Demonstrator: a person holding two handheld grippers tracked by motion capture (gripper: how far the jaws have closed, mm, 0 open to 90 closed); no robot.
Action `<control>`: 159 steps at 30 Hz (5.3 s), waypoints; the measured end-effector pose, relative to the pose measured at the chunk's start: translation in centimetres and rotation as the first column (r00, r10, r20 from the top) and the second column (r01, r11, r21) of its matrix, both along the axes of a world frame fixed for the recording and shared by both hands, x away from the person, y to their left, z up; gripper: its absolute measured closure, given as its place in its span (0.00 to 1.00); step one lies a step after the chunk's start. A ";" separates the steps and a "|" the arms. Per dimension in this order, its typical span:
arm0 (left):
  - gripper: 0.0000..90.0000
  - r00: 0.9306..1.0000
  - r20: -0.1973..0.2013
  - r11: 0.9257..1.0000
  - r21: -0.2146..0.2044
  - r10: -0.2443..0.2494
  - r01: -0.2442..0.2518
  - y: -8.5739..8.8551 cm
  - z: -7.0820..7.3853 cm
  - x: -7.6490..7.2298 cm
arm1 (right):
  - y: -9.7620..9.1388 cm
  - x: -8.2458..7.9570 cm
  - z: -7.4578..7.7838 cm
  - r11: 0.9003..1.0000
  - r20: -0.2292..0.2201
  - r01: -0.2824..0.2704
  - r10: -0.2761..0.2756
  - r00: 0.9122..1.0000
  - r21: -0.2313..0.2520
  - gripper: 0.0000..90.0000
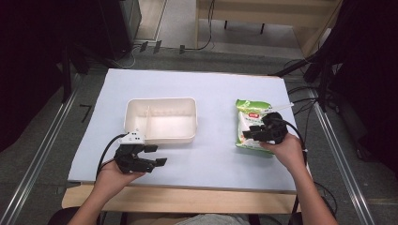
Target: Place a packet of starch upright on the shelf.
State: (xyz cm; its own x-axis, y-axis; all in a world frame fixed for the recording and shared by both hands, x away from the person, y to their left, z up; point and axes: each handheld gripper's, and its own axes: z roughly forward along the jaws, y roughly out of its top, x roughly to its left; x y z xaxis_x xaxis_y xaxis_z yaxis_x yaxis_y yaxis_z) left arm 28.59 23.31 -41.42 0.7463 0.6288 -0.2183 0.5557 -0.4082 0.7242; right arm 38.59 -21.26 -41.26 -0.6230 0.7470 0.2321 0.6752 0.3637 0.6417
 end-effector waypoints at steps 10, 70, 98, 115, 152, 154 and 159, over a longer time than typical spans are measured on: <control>0.38 1.000 -0.002 1.000 0.003 0.004 -0.004 0.0 0.0 -0.1 | -2.8 0.8 0.1 0.992 0.000 0.125 -0.125 0.992 0.026 0.50; 0.38 0.999 -0.003 0.999 0.023 0.036 -0.036 0.7 -0.2 -0.9 | -3.6 8.2 -5.2 0.946 -0.191 0.324 -0.322 0.927 -0.019 0.93; 0.38 0.999 -0.004 0.999 0.012 0.041 -0.041 1.1 0.0 -0.6 | -3.8 3.0 2.3 0.961 -0.029 0.253 -0.252 0.967 0.108 0.98; 0.38 0.999 0.004 0.999 -0.001 0.038 -0.038 1.0 0.1 -0.4 | -2.0 -0.5 6.5 0.980 0.070 0.159 -0.168 0.983 0.123 1.00; 0.38 1.000 0.002 1.000 -0.006 0.028 -0.028 0.9 -0.1 -0.3 | 4.7 1.2 11.1 0.989 0.114 0.019 -0.036 0.993 0.149 1.00; 0.38 1.000 0.004 1.000 -0.013 0.029 -0.029 1.0 -0.1 -0.3 | 5.1 1.5 11.6 0.989 0.118 0.008 -0.026 0.993 0.146 1.00; 0.38 1.000 0.007 0.999 -0.017 0.030 -0.030 1.1 0.0 -0.3 | 6.2 2.1 12.8 0.990 0.124 -0.007 -0.010 0.992 0.140 1.00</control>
State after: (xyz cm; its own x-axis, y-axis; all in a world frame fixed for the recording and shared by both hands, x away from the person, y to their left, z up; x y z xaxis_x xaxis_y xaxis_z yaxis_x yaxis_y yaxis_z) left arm 28.30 24.42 -41.45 0.7285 0.6475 -0.2237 0.5624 -0.3788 0.7350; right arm 40.68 -15.02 -28.44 -0.6525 0.7134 0.2557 0.5877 0.2633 0.7650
